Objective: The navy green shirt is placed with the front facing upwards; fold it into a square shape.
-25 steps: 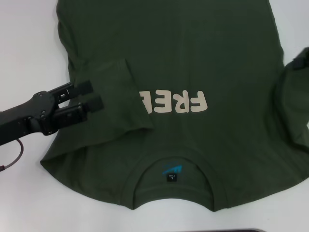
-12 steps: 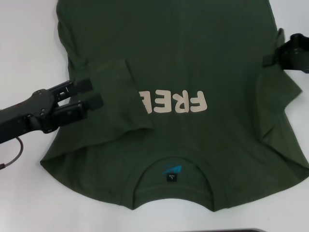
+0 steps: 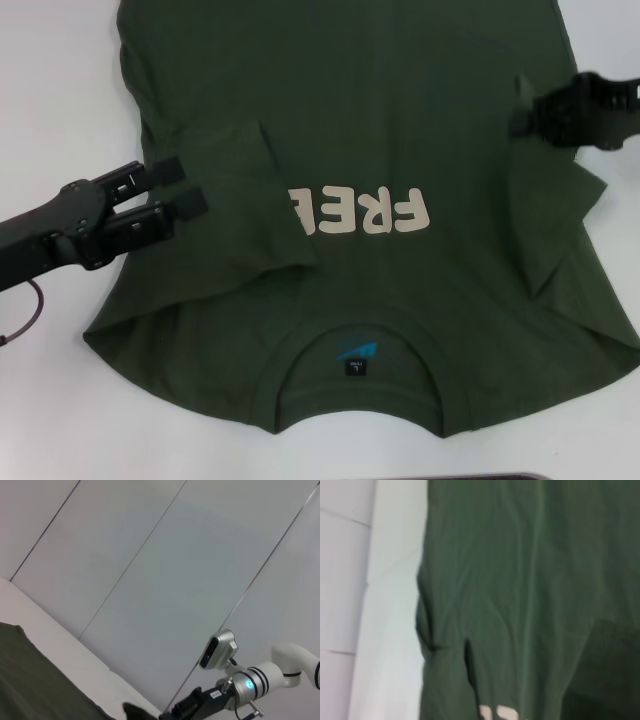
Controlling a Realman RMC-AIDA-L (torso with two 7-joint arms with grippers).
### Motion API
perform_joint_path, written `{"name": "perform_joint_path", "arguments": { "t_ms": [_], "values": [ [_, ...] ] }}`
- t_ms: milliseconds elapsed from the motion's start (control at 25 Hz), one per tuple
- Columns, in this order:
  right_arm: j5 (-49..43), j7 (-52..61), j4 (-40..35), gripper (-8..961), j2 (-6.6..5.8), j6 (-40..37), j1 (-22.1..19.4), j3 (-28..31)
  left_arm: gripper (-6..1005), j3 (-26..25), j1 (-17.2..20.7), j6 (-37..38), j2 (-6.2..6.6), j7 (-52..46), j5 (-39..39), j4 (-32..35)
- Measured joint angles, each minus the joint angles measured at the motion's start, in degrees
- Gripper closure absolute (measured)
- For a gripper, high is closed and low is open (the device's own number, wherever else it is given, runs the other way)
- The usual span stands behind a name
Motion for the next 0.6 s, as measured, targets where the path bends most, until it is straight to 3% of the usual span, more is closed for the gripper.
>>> {"name": "perform_joint_path", "arguments": {
  "t_ms": [200,440,600],
  "values": [
    [4.25,1.17,0.36,651,-0.39,0.7,-0.45,0.0,159,-0.09,0.13,0.02,0.0,0.01,-0.02,0.0],
    [6.5,-0.63,0.37,528,-0.36,-0.57,-0.61,-0.06,159,-0.1,0.14,0.01,0.0,0.01,-0.03,0.0],
    [2.76,-0.86,-0.47,446,-2.32,-1.32,-1.22,-3.18,158,-0.42,0.15,-0.01,0.0,0.01,-0.03,0.0]
  ]
}}
